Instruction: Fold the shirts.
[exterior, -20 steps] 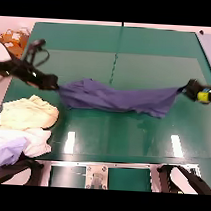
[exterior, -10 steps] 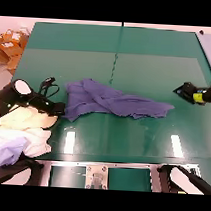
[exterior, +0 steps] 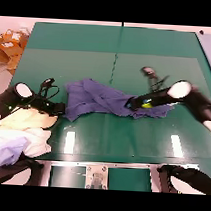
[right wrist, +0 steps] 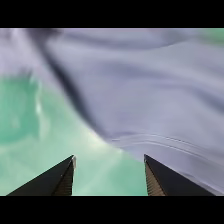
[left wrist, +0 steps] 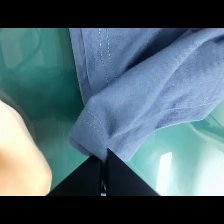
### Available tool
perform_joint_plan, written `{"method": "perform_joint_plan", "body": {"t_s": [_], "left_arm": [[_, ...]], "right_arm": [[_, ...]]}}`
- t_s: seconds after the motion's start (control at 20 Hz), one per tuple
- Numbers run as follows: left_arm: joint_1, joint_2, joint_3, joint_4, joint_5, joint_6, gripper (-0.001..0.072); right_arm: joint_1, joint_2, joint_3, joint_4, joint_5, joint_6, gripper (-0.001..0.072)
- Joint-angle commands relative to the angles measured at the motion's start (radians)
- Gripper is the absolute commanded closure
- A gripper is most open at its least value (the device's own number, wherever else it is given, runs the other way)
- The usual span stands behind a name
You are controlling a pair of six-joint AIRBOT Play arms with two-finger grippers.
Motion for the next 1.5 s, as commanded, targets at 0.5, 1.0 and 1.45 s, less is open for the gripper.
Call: {"method": "perform_joint_plan", "body": {"t_s": [0.5, 1.0, 1.45], "left_arm": [[-0.001, 0.0, -0.001, 0.0, 0.005, 0.001, 0.0683], [0.0, 0.0, 0.0, 0.124, -0.065, -0.005, 0.0683], [0.0, 0.0, 0.0, 0.244, -0.078, -0.043, 0.0684]], "right_arm": [[0.192, -0.233, 0.024, -0.082, -0.211, -0.009, 0.036], [0.058, -0.129, 0.299, -0.161, 0.005, 0.048, 0.0701], [-0.498, -0.323, 0.724, -0.174, -0.059, 0.119, 0.0701]]}}
